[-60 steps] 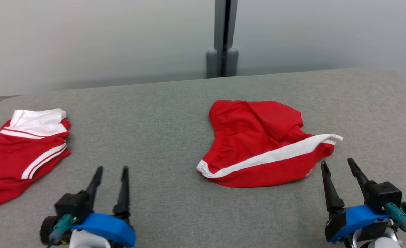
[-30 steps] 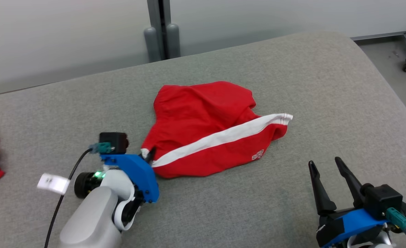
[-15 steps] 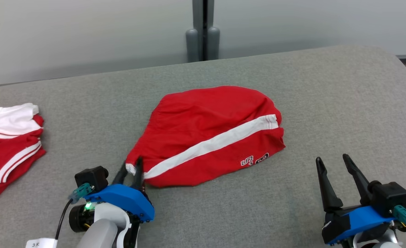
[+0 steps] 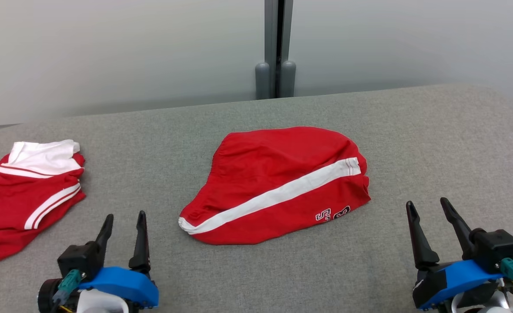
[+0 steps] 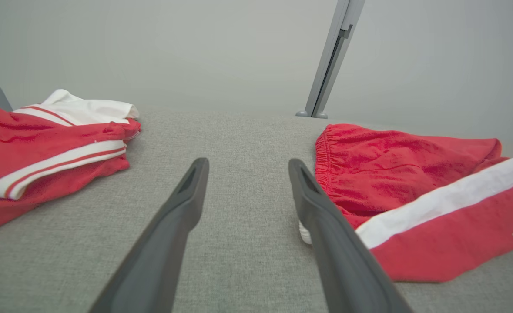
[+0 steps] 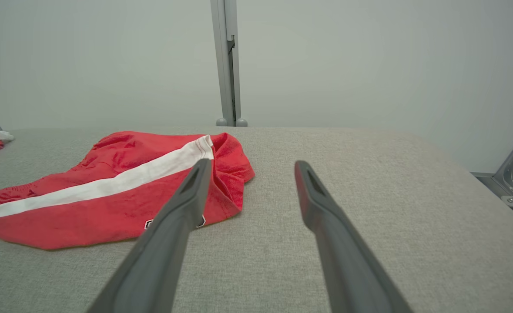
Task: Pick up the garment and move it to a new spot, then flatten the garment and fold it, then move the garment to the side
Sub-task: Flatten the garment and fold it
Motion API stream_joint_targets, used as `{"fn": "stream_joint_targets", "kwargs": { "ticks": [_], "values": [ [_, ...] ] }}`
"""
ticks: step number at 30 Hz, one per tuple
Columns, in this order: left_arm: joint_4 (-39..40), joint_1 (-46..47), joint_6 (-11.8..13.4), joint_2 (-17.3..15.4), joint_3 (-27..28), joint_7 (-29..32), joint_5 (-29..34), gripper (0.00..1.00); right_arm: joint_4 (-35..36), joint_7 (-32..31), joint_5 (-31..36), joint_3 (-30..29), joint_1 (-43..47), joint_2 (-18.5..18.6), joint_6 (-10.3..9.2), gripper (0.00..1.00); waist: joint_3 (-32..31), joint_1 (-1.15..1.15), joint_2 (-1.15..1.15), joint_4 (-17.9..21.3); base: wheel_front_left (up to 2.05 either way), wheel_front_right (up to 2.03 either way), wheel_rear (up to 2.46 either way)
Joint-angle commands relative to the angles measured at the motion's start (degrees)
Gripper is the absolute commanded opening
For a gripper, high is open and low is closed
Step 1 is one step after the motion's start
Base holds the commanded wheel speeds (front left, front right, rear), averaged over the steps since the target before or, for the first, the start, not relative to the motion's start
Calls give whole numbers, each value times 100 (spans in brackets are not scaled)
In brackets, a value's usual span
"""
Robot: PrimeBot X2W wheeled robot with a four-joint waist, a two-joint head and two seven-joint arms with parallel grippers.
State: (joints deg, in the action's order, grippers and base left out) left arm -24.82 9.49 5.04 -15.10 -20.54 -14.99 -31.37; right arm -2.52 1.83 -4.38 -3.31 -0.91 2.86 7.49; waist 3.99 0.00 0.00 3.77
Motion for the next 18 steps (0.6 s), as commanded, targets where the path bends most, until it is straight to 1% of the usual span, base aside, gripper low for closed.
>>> {"fn": "stream_joint_targets", "kwargs": {
  "ticks": [1, 4, 9, 13, 18],
  "values": [
    [96, -64, 34, -43, 86, -21, 68, 100, -21, -3, 50, -21, 75, 5, 1, 100, -28, 0, 0, -10, 0, 0, 0],
    [382, -413, 90, -39, 337, -23, 240, 100, -84, 5, 52, -31, 117, 5, 1, 100, -107, 0, 0, -59, 0, 0, 0],
    [572, -671, 9, -1, 556, -25, 376, 100, -209, 48, -23, -6, 145, 5, 1, 100, -170, 0, 0, -121, 0, 0, 0],
    [580, -683, -51, 33, 610, -26, 411, 100, -294, 86, -71, 50, 91, 5, 1, 100, -143, 0, 0, -133, 0, 0, 0],
    [514, -520, -156, 85, 549, -5, 374, 100, -386, 137, -97, 129, -43, 6, 1, 100, -9, 0, 0, -107, 0, 0, 0]
  ]
}}
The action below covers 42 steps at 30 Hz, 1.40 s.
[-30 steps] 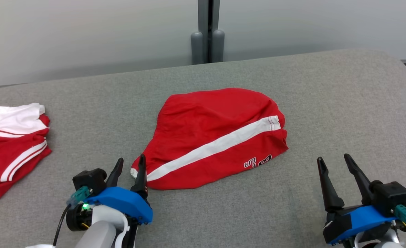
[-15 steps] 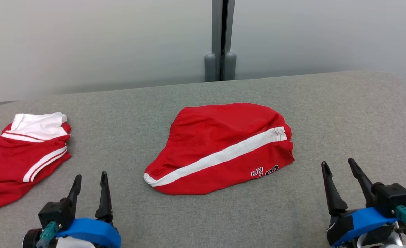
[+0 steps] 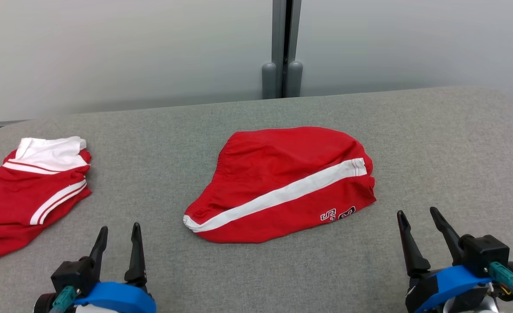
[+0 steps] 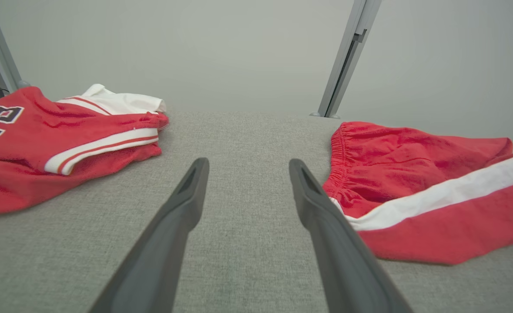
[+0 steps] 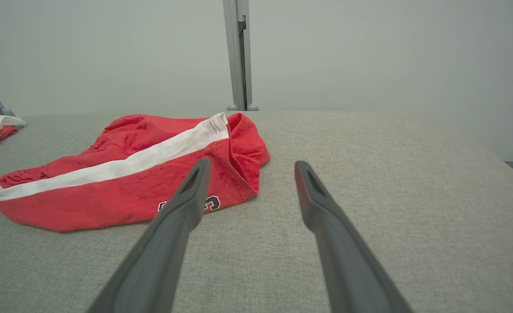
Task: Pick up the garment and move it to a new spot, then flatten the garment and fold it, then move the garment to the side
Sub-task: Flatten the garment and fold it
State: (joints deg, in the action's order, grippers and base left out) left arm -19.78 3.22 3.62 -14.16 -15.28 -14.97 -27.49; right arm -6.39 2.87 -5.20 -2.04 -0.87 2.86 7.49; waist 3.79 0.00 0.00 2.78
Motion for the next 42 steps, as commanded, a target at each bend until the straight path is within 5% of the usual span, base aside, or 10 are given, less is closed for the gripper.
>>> {"fn": "stream_joint_targets", "kwargs": {
  "ticks": [1, 10, 19, 21, 30, 38, 40, 42],
  "values": [
    [-5, 164, -49, -5, 7, 14, -39, 100, -20, 40, -17, 10, -69, 5, 1, 100, 42, 0, 0, -11, 0, 0, 0],
    [-489, 854, -464, 121, -605, 1206, -63, 100, -231, 7, 50, 268, -412, 6, 1, 100, 346, 0, 0, -15, 0, 0, 0],
    [-1167, 1411, -500, 321, -743, 1861, -227, 100, -749, -446, 177, 702, -1285, 8, 1, 100, 548, 0, 0, 172, 0, 0, 0],
    [-1279, 1492, -463, 376, -709, 1944, -290, 0, -911, -669, 172, 726, -1548, 6, 1, 100, 580, 0, 0, 191, 0, 0, 0],
    [-1428, 1708, -516, 540, -749, 1889, -393, 0, -1640, -1493, 69, 815, -2481, 6, 1, 100, 729, 0, 0, 111, 0, 0, 0],
    [-1463, 1822, -553, 590, -826, 1838, -394, 0, -2385, -1625, 45, 1021, -3115, 5, 1, 100, 883, 0, 0, 34, 0, 0, 0],
    [-1485, 1858, -554, 602, -827, 1818, -413, 0, -2586, -1664, 75, 1127, -3258, 7, 1, 0, 917, 0, 0, 21, 0, 0, 0],
    [-1501, 1876, -554, 622, -802, 1790, -444, 0, -2702, -1582, 61, 1198, -3369, 9, 1, 0, 927, 0, 0, 14, 0, 0, 0]
  ]
}}
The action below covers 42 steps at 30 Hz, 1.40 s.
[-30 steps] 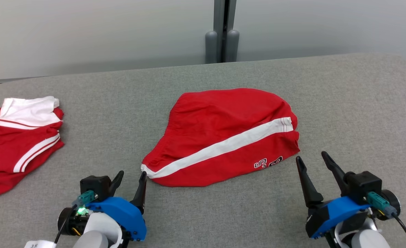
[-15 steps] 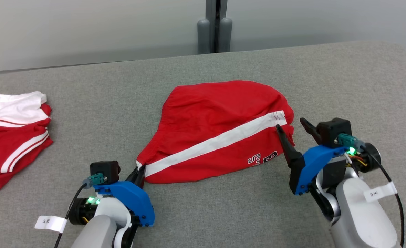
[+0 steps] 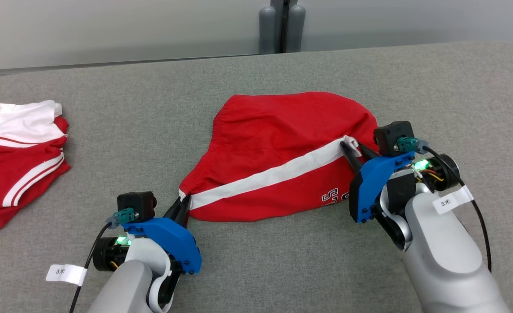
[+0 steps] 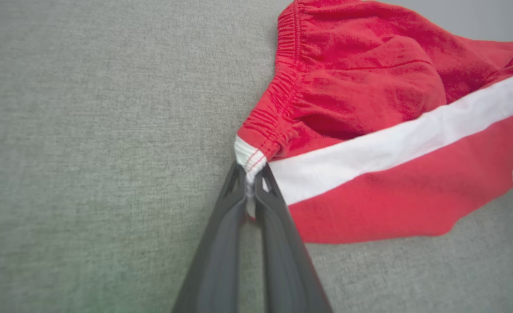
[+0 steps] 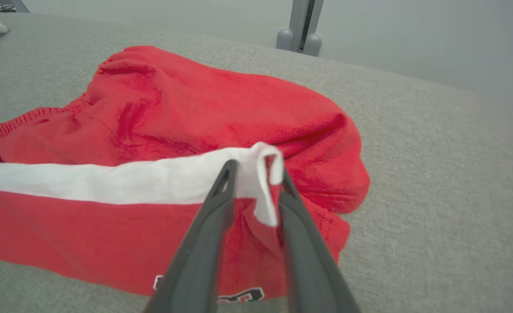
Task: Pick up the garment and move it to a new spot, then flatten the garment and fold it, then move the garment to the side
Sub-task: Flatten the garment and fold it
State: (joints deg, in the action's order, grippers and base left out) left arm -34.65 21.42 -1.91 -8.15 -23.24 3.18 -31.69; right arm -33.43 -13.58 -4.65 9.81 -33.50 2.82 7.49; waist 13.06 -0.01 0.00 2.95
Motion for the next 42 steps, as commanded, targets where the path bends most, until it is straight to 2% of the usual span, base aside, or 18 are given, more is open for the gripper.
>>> {"fn": "stream_joint_targets", "kwargs": {
  "ticks": [1, 6, 10, 14, 17, 19, 21, 24, 29, 33, 35, 39, 42],
  "values": [
    [2, 83, -10, 36, 25, -61, -60, 0, 5, 160, -13, 18, -151, 12, 1, 0, -2, 1, 0, -4, 0, 0, 0],
    [404, 140, -100, 195, 374, -387, -504, 0, 369, 649, 65, -11, -171, 45, 1, 0, -140, 1, 0, -3, 0, 0, 0],
    [1298, 49, -239, 251, 637, -198, -1084, 0, 1376, 597, -54, 186, 150, 386, 1, 0, -289, 1, 0, 7, 0, 0, 0],
    [2536, -98, -205, 89, 800, 601, -1674, 0, 2846, 192, -149, 182, 410, 917, 1, 0, -332, 1, 0, 84, 0, 0, 0],
    [3464, -63, 88, -71, 941, 1422, -2162, 0, 3681, -241, -234, 199, 370, 1329, 1, 0, -149, 1, 0, 168, 0, 0, 0],
    [3907, 240, 348, -290, 952, 1945, -2204, 0, 3910, -440, -389, 238, 53, 1567, 1, 0, 126, 1, 0, 214, 0, 0, 0],
    [4021, 633, 575, -371, 1019, 2286, -2232, 0, 3792, -464, -569, 393, -436, 1730, 1, 0, 425, 1, 0, 255, 0, 0, 0],
    [3703, 1517, 875, -434, 1178, 2434, -2108, 0, 3190, -224, -767, 763, -1443, 1892, 1, 0, 887, 1, 0, 354, 0, 0, 0],
    [2591, 3259, 946, -416, 1302, 1753, -1473, 0, 1705, 947, -538, 1126, -3313, 1716, 1, 0, 1396, 1, 0, 513, 0, 0, 0],
    [1786, 4301, 744, -203, 1411, 858, -1218, 0, 730, 2177, -97, 999, -4383, 1483, 0, 0, 1481, 1, 0, 525, 0, 0, 0],
    [1474, 4579, 579, -82, 1462, 482, -1244, 0, 373, 2576, 131, 966, -4684, 1419, 0, 0, 1446, 1, 0, 507, 0, 0, 0],
    [942, 4622, 130, 37, 1445, -33, -1298, 0, -162, 2828, 237, 1198, -4691, 1345, 1, 0, 1334, 1, 0, 485, 0, 0, 0],
    [593, 4199, -155, 43, 1367, -293, -1313, 0, -461, 2857, 43, 1735, -4173, 1393, 1, 0, 1259, 1, 0, 496, 0, 0, 0]
  ]
}}
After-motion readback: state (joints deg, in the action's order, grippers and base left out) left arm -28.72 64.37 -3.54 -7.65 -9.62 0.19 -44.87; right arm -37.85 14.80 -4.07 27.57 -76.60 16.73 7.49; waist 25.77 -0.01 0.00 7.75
